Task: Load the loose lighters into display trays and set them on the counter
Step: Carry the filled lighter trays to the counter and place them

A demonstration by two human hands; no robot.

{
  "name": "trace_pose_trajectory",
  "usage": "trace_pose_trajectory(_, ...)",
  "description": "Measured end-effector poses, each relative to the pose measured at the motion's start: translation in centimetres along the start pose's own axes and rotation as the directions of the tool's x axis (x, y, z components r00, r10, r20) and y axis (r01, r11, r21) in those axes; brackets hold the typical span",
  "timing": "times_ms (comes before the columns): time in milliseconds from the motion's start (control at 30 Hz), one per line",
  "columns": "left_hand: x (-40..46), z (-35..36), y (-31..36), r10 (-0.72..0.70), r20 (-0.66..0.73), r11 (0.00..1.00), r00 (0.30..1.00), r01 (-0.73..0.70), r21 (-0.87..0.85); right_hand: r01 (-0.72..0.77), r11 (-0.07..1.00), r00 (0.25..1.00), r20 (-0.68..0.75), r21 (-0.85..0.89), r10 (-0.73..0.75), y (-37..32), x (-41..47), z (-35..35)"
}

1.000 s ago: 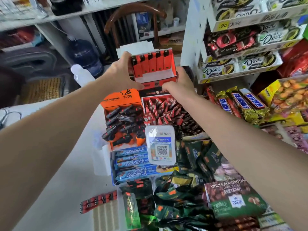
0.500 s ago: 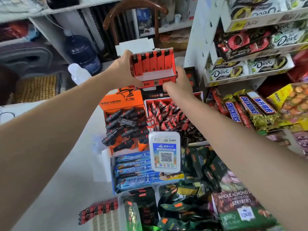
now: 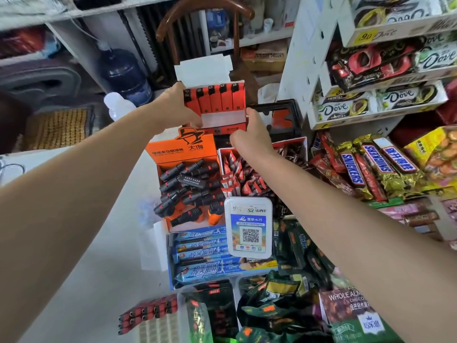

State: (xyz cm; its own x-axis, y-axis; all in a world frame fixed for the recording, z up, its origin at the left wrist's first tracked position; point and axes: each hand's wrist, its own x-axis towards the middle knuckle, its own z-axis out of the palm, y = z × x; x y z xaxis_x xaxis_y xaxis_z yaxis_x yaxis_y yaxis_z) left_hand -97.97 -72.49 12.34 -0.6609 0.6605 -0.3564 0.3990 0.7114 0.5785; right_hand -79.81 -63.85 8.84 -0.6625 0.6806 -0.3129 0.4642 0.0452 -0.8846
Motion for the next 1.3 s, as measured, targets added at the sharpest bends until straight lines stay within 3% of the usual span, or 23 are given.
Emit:
trace_pose_trajectory(233,-0.3,0.1,-0.9,-0.01,-0.136,1.0,0.991,0.013,0.025,0.066,0.993,0.998,0.028,-0.101,-0.063,0.3,-0.4,0.6)
trace_pose_trajectory(833,-0.4,1.1,-1.4,-0.067,-0.169,0.998,0.983,0.064,-0.027,0.088,0.898,0.996,0.055,-0.432,-0.071,0.4,0.1,0.3)
trace_pose_trajectory(1100,-1.8,0.9,-0.9,-0.079,-0.245,0.996,0.966,0.084,0.007,0.097,0.906,0.995,0.045,-0.413,-0.086,0.3,-0.9,0.3)
trace_pose_trajectory(1167,-2.7,1.0,-0.6,-0.023,-0.335,0.999,0.942,0.035,0.032,0.104,0.912,0.994,0.01,-0.397,-0.109,0.4,-1.4,0.2)
trace_pose_trajectory(1300,-5.4,2.2,0.4,0.252,-0.472,0.966,0.845,-0.188,0.178,0.111,0.917,0.982,-0.102,-0.384,-0.161,0.6,-3.2,-0.4)
